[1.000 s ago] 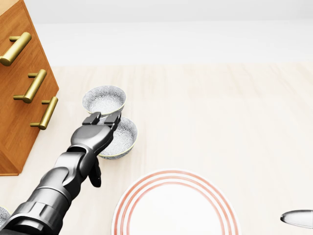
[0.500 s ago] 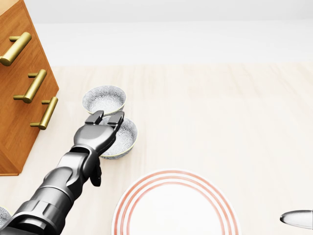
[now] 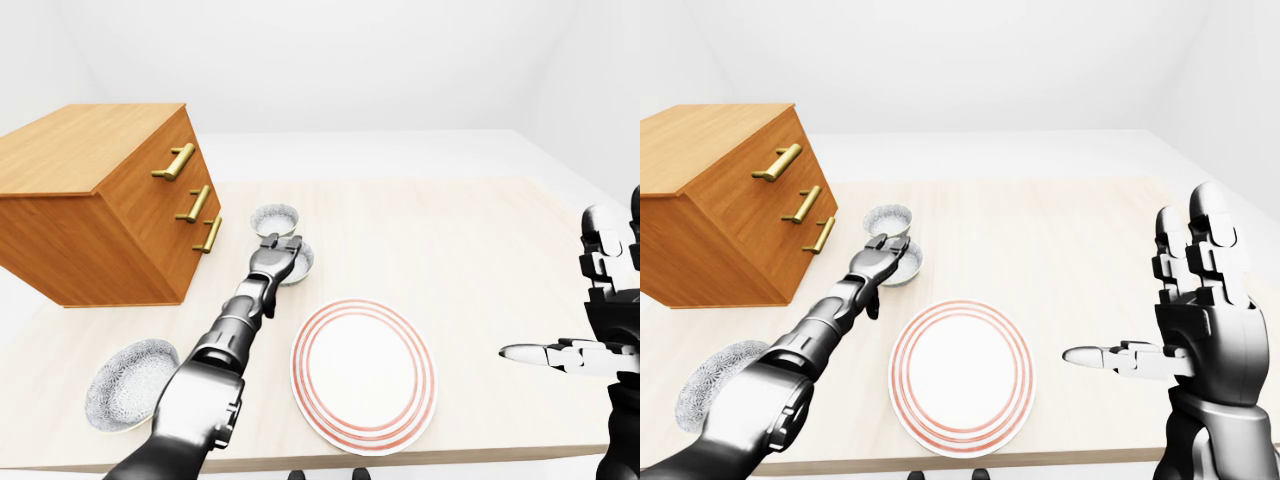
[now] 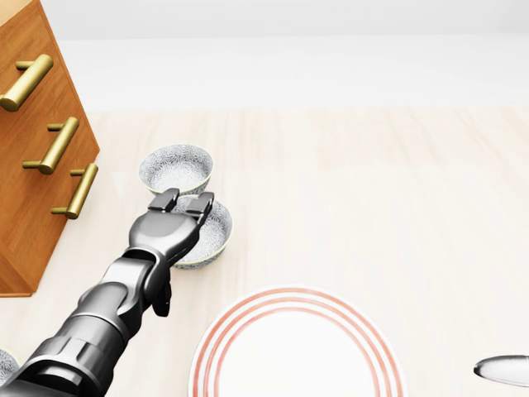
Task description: Put the bowl in the middle on the plate.
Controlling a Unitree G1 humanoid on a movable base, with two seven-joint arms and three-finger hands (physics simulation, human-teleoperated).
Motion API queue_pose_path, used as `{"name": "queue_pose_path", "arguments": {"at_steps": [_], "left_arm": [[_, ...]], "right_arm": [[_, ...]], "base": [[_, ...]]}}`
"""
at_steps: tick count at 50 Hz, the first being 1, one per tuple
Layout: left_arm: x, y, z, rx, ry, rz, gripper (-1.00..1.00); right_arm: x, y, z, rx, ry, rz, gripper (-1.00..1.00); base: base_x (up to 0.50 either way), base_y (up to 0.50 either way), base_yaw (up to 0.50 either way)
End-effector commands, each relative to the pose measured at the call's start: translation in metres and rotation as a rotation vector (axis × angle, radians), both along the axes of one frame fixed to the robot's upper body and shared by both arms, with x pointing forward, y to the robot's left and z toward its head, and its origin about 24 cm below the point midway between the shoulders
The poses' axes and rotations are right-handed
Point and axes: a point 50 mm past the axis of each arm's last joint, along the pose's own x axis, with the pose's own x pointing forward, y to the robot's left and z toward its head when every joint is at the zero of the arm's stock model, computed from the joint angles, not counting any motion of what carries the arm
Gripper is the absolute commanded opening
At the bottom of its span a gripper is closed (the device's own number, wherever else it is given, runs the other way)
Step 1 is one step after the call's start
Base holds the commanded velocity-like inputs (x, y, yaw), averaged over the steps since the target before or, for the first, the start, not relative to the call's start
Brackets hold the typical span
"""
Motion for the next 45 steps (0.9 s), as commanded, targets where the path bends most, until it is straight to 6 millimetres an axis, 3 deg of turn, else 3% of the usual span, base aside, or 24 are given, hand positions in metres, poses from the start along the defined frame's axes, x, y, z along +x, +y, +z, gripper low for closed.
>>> {"name": "queue_pose_path", "arguments": {"at_steps": [1,45], "left_arm": [[-0.0007,-0.0028,-0.0018,0.012,0.003,-0.010,1.00],[-0.0035,-0.0063,-0.0087,0.005,0.065,-0.008,1.00]], "right_arm": [[-0.0007,0.0003,0.0004,-0.001,-0.002,0.000,1.00],[-0.0033,0.0024,0.0019,-0.008,-0.008,0.003,1.00]], "base": [[0.00,0.00,0.00],[0.00,0.00,0.00]]}}
